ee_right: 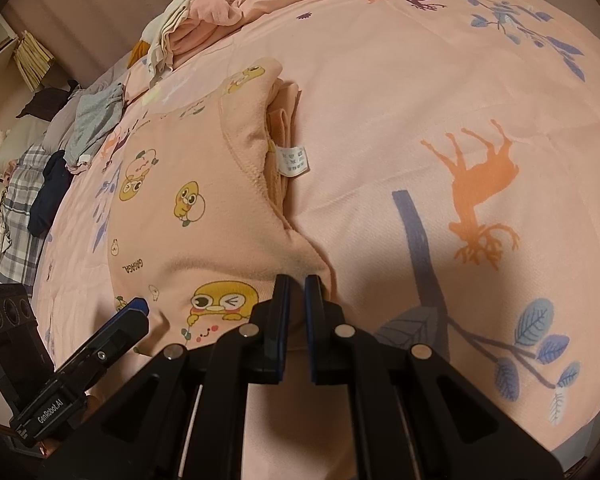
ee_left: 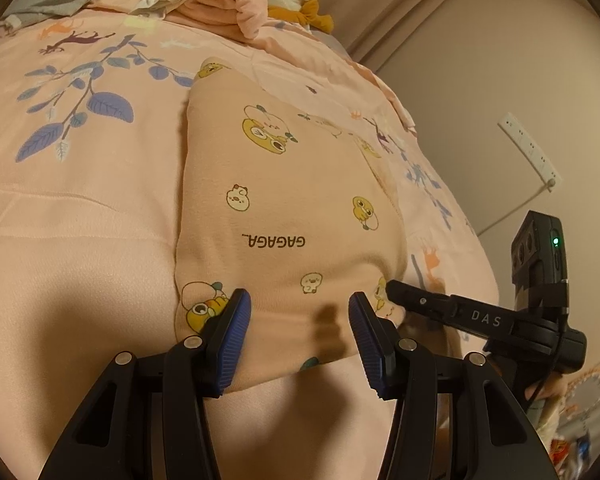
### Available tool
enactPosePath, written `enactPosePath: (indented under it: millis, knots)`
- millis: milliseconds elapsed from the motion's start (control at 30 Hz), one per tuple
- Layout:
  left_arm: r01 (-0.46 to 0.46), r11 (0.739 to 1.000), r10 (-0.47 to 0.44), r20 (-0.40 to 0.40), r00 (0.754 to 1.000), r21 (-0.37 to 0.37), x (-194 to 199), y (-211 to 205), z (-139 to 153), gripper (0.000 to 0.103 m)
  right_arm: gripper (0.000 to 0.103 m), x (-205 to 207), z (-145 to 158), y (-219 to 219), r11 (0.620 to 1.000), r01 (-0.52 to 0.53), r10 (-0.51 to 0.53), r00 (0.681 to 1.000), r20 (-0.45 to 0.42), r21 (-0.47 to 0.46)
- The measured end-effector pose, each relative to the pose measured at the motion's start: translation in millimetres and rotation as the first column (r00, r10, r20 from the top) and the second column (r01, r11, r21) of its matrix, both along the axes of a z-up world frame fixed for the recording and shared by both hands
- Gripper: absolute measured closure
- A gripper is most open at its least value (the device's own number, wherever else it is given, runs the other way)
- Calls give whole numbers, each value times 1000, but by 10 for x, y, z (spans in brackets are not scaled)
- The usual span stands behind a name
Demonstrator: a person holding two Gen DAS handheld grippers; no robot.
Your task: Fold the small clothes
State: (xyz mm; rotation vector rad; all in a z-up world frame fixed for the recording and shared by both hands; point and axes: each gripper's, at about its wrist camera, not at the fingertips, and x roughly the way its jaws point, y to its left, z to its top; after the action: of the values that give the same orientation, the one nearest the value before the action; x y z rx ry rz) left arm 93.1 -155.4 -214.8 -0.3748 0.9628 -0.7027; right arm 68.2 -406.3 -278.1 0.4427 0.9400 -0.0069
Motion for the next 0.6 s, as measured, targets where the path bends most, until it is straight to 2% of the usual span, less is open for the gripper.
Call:
enactPosePath:
  millis: [133,200,267,300,333,400,467,500,533,600]
  knots:
    - [4,1000,-6,-58,998,-20,76,65,78,49,96,9,28,-15,1000,-28,28,1000,-5,5]
    - [-42,999,40,-73,997,-19,93,170,222,49,95,-8,77,-50,999,-30,30,1000,-4,42]
    - [-105,994,105,37,994,18,55,261,465,49,87,-87,238,-84,995,-29,23,998,61,95]
    - [-137,988,128,117,985,67,26,258,595,49,78,-124,330,-76,995,-33,23,994,111,89]
    - [-157,979,130,197,972,128,-2,214,711,49,66,-170,452,-51,997,-34,21,984,179,66]
    - [-127,977,79,266,961,170,-23,110,792,49,51,-199,609,11,999,-19,11,963,270,27]
    - [-71,989,41,218,975,129,33,25,722,49,50,-109,631,65,999,-32,20,958,287,38]
    - [-51,992,30,184,982,112,74,-6,666,49,57,-21,593,88,998,-45,29,963,268,54]
    - [-26,994,13,131,991,104,136,-44,563,49,73,81,526,105,996,-51,32,971,238,74]
    - [-20,989,10,66,998,149,219,-108,380,49,87,231,399,134,996,-38,22,983,181,85]
